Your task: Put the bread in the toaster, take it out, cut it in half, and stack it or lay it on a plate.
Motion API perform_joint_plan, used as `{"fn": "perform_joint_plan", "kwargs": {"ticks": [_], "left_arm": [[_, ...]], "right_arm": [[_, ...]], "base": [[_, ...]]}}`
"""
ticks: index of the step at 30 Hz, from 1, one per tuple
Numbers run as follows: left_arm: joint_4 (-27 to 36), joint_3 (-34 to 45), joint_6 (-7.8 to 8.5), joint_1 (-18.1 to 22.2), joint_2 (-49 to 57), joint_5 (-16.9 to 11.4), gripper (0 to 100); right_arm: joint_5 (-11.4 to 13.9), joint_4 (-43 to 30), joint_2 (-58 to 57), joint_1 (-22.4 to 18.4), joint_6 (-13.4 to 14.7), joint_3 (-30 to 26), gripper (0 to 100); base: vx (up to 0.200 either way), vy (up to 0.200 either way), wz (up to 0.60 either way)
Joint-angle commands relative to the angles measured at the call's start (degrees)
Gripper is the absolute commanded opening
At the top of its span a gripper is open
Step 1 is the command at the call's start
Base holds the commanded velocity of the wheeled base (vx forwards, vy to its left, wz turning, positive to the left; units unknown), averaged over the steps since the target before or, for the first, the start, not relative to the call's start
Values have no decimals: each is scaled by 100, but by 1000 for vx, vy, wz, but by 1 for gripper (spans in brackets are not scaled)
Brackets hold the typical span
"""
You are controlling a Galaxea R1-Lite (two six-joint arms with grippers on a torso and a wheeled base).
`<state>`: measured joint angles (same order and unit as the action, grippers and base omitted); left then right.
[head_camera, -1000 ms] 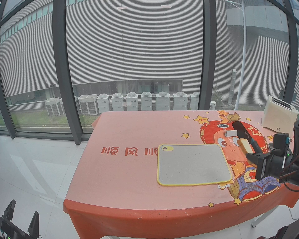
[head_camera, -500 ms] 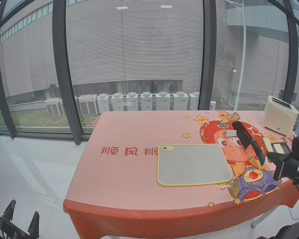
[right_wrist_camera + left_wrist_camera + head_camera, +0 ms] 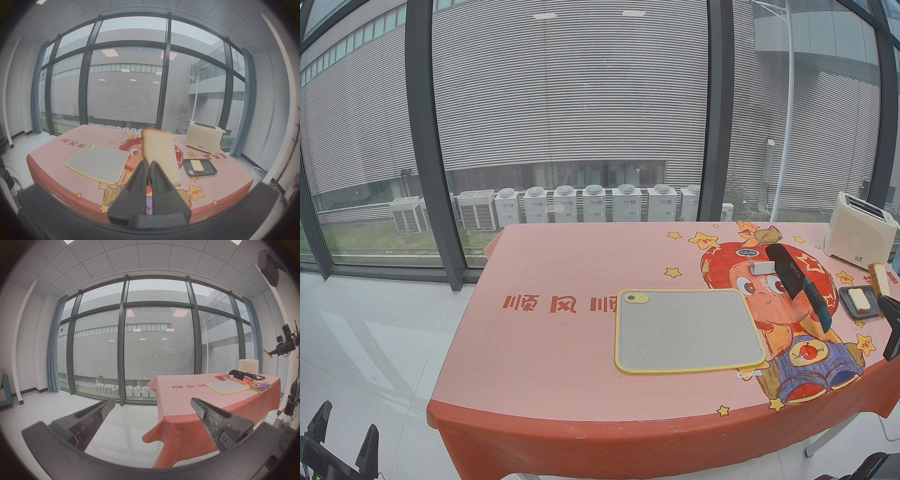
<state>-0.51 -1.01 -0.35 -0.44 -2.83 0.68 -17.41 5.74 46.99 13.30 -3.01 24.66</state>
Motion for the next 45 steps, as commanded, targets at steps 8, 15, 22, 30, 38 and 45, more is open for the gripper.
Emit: {"fn": "perform_joint_plan", "kwargs": {"ticks": [8,15,22,30,38,45], "left_arm": [[-2,101,-26,0,-7,20,100],[-2,101,-17,0,-7,11,100],[-2,101,-9,0,-7,20,100],[-2,101,0,0,-7,11,100],[-2,101,0,0,-7,20,100],[-2,101,0,0,-7,20,100]], "right_arm": [[-26,-3,-402,-434,-428,-207,0],[-17,15,-569,-724,-903,-383,0],[97,85,-560,-653,-965,-374,0],[194,32,-613,-574,-938,-392,0],[212,41,-613,-539,-947,-392,0],[422,50,-630,-557,-947,-392,0]], "base": [[0,0,0],[0,0,0],[0,0,0],[0,0,0],[0,-125,0],[0,-200,0]]}}
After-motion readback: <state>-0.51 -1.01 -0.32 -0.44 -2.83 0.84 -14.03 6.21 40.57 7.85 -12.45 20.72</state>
